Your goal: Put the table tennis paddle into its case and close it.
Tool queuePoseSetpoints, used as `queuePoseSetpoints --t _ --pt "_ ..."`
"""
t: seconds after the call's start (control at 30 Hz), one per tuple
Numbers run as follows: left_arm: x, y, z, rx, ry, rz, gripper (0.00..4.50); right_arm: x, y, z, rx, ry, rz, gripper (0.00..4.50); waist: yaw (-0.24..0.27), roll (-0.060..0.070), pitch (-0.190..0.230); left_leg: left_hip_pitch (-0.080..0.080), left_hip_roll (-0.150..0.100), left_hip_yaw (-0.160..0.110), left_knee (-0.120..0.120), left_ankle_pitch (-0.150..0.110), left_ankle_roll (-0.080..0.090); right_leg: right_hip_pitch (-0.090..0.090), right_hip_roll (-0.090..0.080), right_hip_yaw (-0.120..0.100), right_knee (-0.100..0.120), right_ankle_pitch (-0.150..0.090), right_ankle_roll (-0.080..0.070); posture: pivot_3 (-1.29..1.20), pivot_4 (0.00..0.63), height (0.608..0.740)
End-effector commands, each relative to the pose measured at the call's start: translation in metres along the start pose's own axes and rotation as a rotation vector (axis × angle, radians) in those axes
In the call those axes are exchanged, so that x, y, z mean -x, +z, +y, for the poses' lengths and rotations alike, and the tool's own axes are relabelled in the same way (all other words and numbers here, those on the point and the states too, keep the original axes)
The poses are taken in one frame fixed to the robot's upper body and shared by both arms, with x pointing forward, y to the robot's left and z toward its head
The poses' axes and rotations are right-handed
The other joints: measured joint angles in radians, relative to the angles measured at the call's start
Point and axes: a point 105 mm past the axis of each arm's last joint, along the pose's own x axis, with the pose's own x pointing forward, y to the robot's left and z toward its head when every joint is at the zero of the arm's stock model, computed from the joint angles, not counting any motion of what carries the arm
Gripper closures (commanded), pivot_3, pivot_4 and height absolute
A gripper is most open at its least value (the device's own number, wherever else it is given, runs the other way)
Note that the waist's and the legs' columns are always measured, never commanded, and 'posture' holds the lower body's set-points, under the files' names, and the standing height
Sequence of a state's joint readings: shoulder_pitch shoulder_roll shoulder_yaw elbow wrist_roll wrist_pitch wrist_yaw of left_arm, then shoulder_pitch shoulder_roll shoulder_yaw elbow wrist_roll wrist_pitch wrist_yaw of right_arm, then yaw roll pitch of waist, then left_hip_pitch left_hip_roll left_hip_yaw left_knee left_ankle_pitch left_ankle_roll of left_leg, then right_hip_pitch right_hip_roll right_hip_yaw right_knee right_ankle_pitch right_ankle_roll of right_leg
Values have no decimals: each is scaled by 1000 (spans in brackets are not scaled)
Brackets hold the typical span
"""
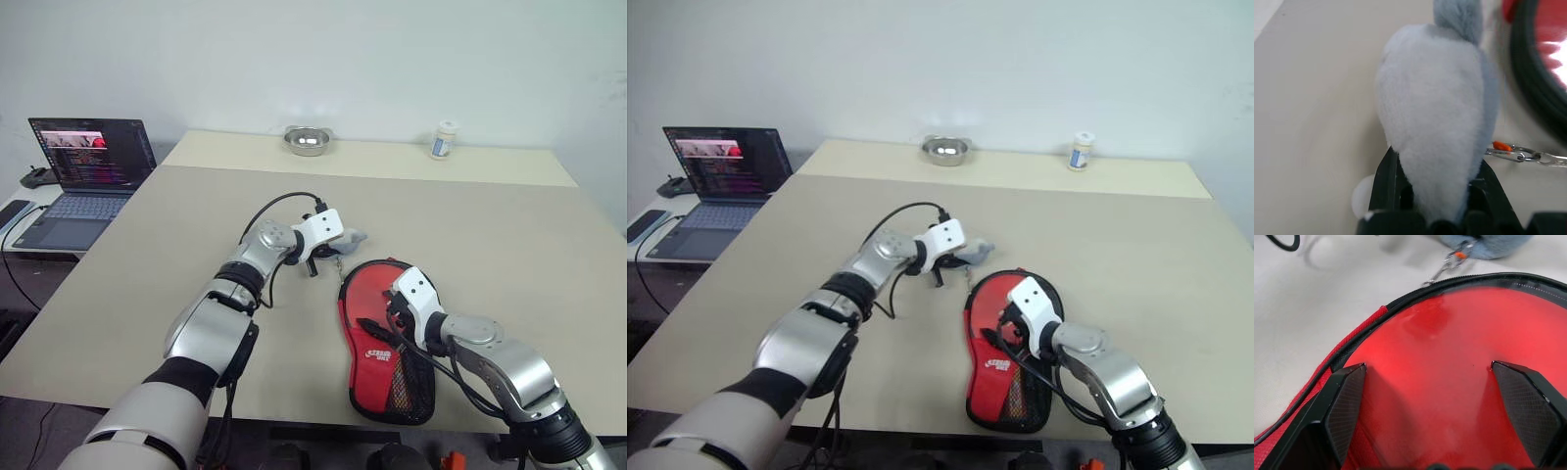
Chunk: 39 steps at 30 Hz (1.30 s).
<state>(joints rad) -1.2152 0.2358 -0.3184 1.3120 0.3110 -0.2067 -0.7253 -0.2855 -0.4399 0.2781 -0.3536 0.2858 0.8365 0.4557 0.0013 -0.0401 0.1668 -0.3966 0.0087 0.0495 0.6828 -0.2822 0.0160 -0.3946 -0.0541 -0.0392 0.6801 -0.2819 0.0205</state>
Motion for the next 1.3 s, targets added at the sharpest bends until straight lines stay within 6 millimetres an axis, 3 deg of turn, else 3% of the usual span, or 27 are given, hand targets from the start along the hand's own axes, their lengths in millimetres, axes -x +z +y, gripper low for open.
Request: queuePoseSetpoints --t 0.03,0.1,0.27,0.37,0.47,0.67,0.87,1.23,1.3 --pt "-5 35 25 -187 173 17 4097 -4 -36 9 -62 56 131 0 0 0 0 0 0 0 0 0 0 0 0 0 0 0 0 0 150 740" --pt "-8 49 29 -273 227 22 4104 -5 -39 10 -69 65 146 0 -1 0 0 0 0 -1 0 0 0 0 0 0 0 0 0 0 150 740" --pt "-20 115 26 -526 341 -68 4105 -6 -50 24 -58 130 192 0 -1 0 0 -1 0 -1 -1 0 0 -1 0 0 -1 0 0 0 150 740" --pt "-30 164 2 -664 324 -192 4105 -6 -52 29 -53 147 204 0 -2 0 0 -1 0 0 -1 0 0 -1 0 0 -1 0 0 0 150 740" --pt "-35 195 -22 -690 274 -296 4105 -6 -51 31 -56 149 202 0 -1 0 0 -1 0 0 -1 0 0 -1 0 0 -1 0 0 0 150 740" --pt "-41 220 -57 -649 165 -413 4105 -6 -50 30 -61 139 198 0 -1 1 0 -1 0 0 -1 0 0 -1 -1 0 -1 0 0 0 150 740" --pt "-45 216 -72 -601 75 -425 4105 -6 -48 27 -62 125 191 0 -2 1 0 -1 0 0 -1 0 0 -1 -1 0 -1 0 0 0 150 740" --pt "-50 198 -101 -519 -133 -434 97 -10 -43 22 -55 105 180 0 -4 1 0 -1 0 0 -1 0 0 -1 0 0 -1 0 0 0 150 740" --pt "-50 198 -102 -489 -148 -445 40 -10 -43 22 -56 104 180 0 -4 1 0 0 1 0 -1 0 0 -1 0 0 -1 0 0 0 150 740"
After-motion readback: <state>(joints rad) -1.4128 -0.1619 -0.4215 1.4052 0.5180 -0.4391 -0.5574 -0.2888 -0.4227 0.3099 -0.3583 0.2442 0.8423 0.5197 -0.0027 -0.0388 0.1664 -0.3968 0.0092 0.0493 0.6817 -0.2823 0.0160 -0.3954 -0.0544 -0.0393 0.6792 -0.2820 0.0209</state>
